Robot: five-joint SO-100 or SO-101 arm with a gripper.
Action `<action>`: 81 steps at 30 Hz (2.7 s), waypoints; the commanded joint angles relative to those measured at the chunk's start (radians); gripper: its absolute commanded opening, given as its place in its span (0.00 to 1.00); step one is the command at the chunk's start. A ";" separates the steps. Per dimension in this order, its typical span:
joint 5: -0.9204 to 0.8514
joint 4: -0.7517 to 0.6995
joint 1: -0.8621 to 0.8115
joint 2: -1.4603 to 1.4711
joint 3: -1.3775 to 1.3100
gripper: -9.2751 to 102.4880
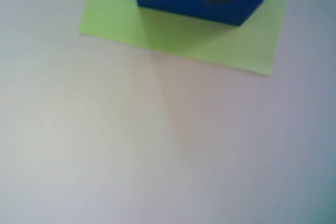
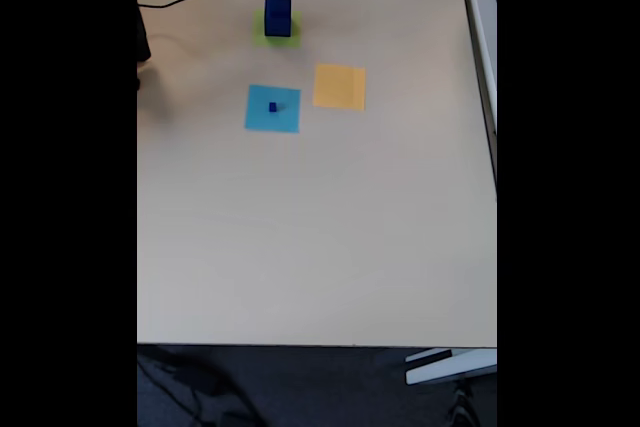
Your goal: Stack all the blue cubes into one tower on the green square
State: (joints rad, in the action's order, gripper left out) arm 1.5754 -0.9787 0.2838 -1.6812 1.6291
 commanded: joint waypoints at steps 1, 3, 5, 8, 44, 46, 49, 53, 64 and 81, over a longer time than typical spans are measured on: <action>-0.011 0.000 0.006 -0.075 -0.006 0.08; -0.012 0.000 0.008 -0.075 -0.005 0.08; -0.011 0.000 0.011 -0.075 0.000 0.08; -0.011 0.000 0.014 -0.075 0.003 0.08; 0.196 -0.100 0.120 -0.100 -0.087 0.24; 0.204 -0.100 0.121 -0.103 -0.078 0.24; 0.213 -0.101 0.123 -0.110 -0.061 0.26; 0.225 -0.104 0.123 -0.130 -0.021 0.30; 0.209 -0.103 0.127 -0.137 0.035 0.31; 0.169 -0.114 0.132 -0.132 0.086 0.30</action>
State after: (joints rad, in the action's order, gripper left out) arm 1.7610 -1.0861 0.4264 -1.7564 1.7211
